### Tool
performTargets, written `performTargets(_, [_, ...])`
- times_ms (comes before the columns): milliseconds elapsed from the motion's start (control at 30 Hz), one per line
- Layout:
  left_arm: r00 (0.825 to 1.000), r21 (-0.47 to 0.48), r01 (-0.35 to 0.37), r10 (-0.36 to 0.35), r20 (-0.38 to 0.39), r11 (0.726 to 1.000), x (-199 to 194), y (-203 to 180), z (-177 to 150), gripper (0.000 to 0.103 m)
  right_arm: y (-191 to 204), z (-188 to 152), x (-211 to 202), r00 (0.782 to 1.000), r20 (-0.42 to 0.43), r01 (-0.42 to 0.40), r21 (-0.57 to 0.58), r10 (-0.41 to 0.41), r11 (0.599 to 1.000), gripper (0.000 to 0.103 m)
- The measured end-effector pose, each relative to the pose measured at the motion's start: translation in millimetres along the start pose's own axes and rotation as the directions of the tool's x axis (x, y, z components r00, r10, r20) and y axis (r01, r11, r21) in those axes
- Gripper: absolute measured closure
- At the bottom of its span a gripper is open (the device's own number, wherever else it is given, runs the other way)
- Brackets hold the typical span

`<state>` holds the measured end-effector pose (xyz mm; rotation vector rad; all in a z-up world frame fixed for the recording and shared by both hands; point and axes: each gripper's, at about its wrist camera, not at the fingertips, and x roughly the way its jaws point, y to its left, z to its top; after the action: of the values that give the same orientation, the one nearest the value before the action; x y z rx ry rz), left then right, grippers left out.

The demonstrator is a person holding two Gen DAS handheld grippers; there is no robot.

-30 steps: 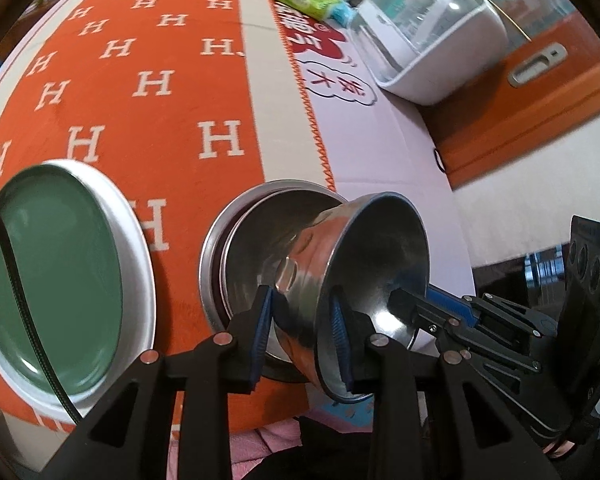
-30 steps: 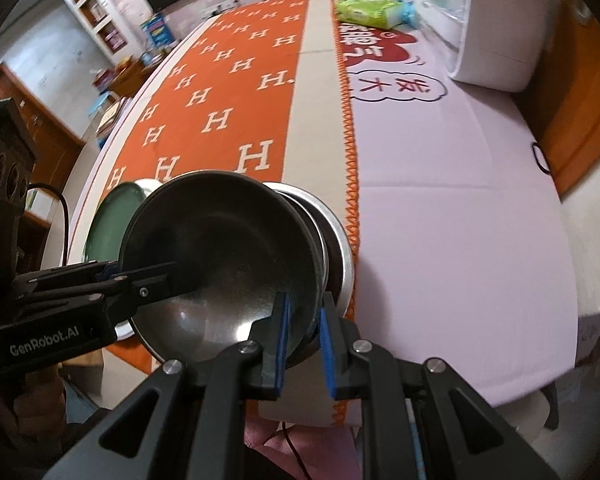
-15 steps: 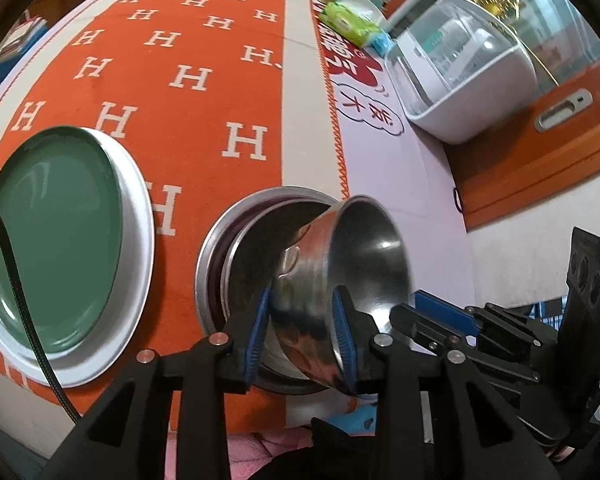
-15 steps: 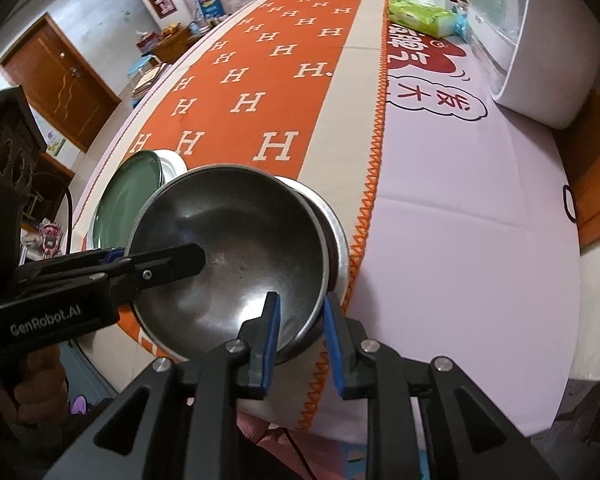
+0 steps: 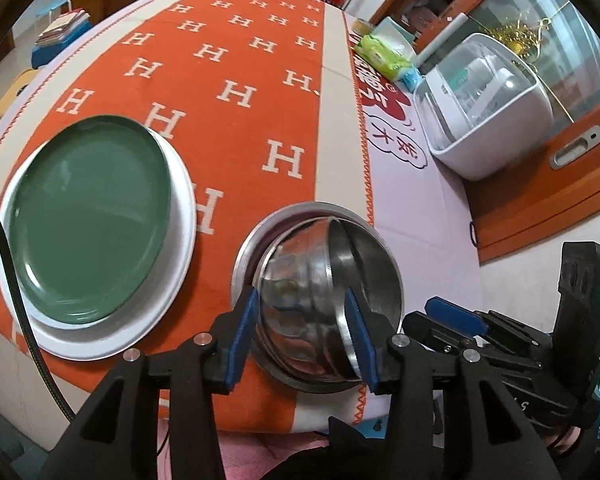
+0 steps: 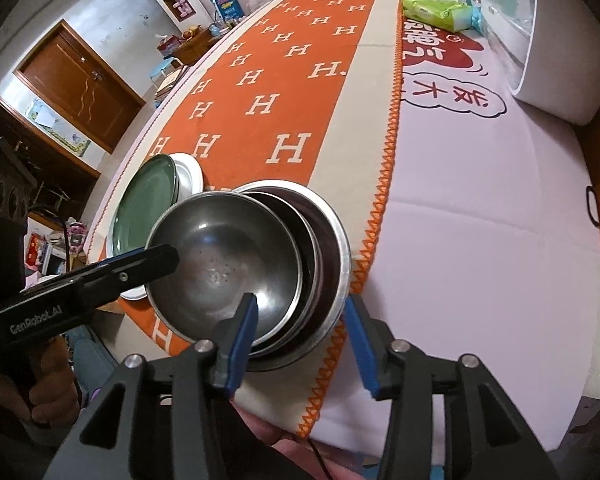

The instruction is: Organize plates and bowls

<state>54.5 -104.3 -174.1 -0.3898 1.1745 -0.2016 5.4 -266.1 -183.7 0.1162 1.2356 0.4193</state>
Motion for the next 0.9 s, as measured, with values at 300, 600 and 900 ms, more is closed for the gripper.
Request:
performTargets(300, [0.999,-0.057,-0.028,0.027,-0.026,0.998,8,13,-2,0.053,-11,10,13,0.998,-0.041,-0.052,0.028,0.053,0.998,0.043])
performTargets(600, [0.990,-0.126,-0.040,0.022,-0.141,0.991,39,27,-2,0.053,-35,18,32,0.986,-0.097,-0.127,0.113,0.138,0.986,0.042])
performTargets(900, [0.976,-0.163,-0.051,0.015,-0.216,0.985,67,27,5,0.053,-53,32,55,0.966,-0.168,-0.170,0.156,0.196,0.973,0.042])
